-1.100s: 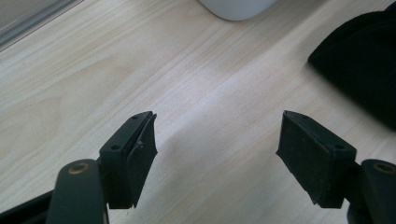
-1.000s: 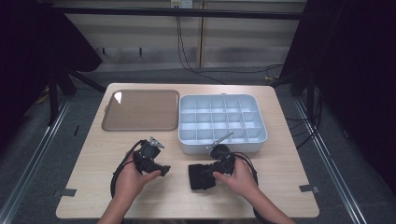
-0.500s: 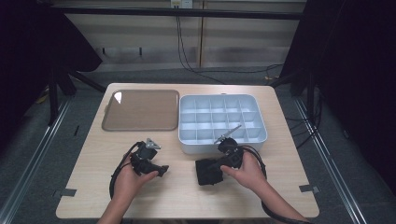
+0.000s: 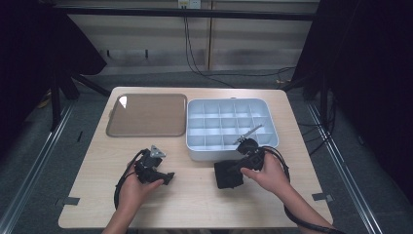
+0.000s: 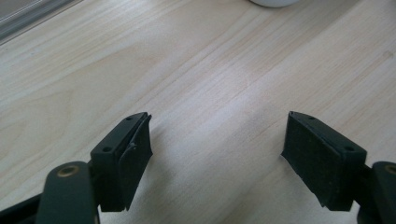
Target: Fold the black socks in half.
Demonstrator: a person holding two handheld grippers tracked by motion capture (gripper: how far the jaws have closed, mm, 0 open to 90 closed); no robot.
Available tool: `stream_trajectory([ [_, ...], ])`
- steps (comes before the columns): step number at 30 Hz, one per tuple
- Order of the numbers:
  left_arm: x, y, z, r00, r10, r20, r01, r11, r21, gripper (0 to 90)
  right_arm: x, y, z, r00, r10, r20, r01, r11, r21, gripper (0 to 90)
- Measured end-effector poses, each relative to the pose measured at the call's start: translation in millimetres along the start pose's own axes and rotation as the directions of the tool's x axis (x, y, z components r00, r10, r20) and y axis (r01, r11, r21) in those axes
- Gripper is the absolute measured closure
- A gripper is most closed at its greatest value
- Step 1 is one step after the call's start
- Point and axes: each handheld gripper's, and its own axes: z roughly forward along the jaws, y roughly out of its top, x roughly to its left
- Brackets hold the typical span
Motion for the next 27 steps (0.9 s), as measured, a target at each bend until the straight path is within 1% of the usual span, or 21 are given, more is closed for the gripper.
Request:
stream_trajectory([
  [1, -0.1, -0.9, 0.6, 1.0000, 0.004, -0.007, -0.004, 1.0000, -0.006, 22.1, -0.4, -0.3, -2.0, 1.0000, 0.008, 0.001, -0.008, 1.000, 0.003, 66.1],
  [2, 0.7, -1.4, 0.6, 1.0000, 0.004, -0.002, -0.004, 1.0000, -0.007, 21.3, -1.6, -0.6, -3.8, 1.0000, 0.001, 0.006, -0.001, 1.000, 0.002, 66.1],
  [3, 1.1, -2.1, 0.9, 1.0000, -0.008, 0.000, 0.008, 0.9999, -0.013, 21.2, -2.5, -0.8, -5.5, 0.9999, -0.001, 0.011, 0.001, 1.000, 0.003, 66.1],
  [5, 2.6, -2.9, 1.1, 1.0000, -0.006, -0.001, 0.006, 0.9999, -0.016, 20.7, -3.3, -0.9, -9.1, 0.9999, -0.001, 0.015, 0.001, 1.000, 0.007, 66.0],
  [7, 3.5, -4.5, 1.5, 0.9998, -0.017, 0.005, 0.018, 0.9995, -0.025, 19.1, -3.8, -0.9, -12.1, 0.9998, 0.001, 0.019, -0.001, 1.000, 0.011, 66.0],
  [8, 4.3, -5.4, 1.8, 0.9999, -0.013, 0.005, 0.013, 0.9994, -0.031, 18.0, -4.7, -1.2, -13.5, 0.9997, -0.008, 0.023, 0.008, 1.000, 0.012, 66.0],
  [10, 4.5, -6.7, 2.5, 0.9999, -0.016, 0.005, 0.017, 0.9989, -0.045, 16.9, -5.6, -1.7, -16.6, 0.9998, -0.004, 0.021, 0.004, 1.000, 0.009, 65.9],
  [11, 5.5, -6.8, 2.0, 1.0000, -0.005, 0.000, 0.005, 0.9992, -0.039, 16.4, -5.9, -2.0, -17.9, 0.9998, -0.002, 0.021, 0.001, 1.000, 0.013, 65.9],
  [13, 5.1, -8.1, 2.8, 0.9999, -0.016, 0.003, 0.016, 0.9986, -0.051, 15.5, -7.1, -2.9, -20.5, 0.9997, -0.004, 0.025, 0.004, 1.000, 0.015, 66.0],
  [14, 5.9, -8.4, 2.4, 0.9999, -0.009, 0.008, 0.010, 0.9988, -0.047, 15.0, -7.4, -3.3, -21.6, 0.9997, -0.003, 0.026, 0.002, 1.000, 0.014, 65.9],
  [15, 6.0, -9.1, 3.1, 0.9999, -0.011, 0.012, 0.012, 0.9982, -0.059, 14.7, -7.6, -3.7, -22.5, 0.9997, -0.001, 0.026, 0.000, 1.000, 0.015, 65.9],
  [16, 6.5, -9.5, 3.0, 0.9999, -0.006, 0.009, 0.007, 0.9981, -0.061, 14.5, -8.5, -4.1, -23.6, 0.9996, -0.005, 0.027, 0.004, 1.000, 0.015, 65.9],
  [18, 7.4, -10.0, 2.9, 1.0000, 0.004, 0.009, -0.003, 0.9979, -0.065, 14.0, -9.3, -4.5, -26.2, 0.9996, 0.003, 0.029, -0.003, 1.000, 0.012, 65.9],
  [20, 7.6, -11.0, 3.4, 0.9999, 0.006, 0.012, -0.005, 0.9971, -0.076, 13.7, -10.8, -4.8, -28.3, 0.9995, 0.004, 0.030, -0.004, 1.000, 0.012, 65.9],
  [22, 7.9, -11.7, 2.7, 0.9999, 0.006, 0.009, -0.006, 0.9974, -0.072, 13.5, -12.1, -4.9, -30.0, 0.9995, 0.005, 0.033, -0.005, 1.000, 0.013, 65.9],
  [23, 7.6, -12.1, 3.0, 0.9999, 0.002, 0.012, -0.001, 0.9970, -0.078, 13.4, -12.4, -5.1, -30.6, 0.9994, 0.003, 0.035, -0.003, 1.000, 0.012, 65.9],
  [25, 8.4, -13.2, 3.7, 0.9999, 0.007, 0.014, -0.006, 0.9957, -0.093, 13.0, -13.4, -5.4, -32.1, 0.9994, 0.001, 0.033, -0.001, 1.000, 0.014, 65.9],
  [27, 8.5, -13.4, 3.6, 0.9999, 0.009, 0.013, -0.008, 0.9957, -0.093, 12.7, -14.3, -5.7, -32.8, 0.9995, 0.009, 0.029, -0.010, 1.000, 0.014, 65.9],
])
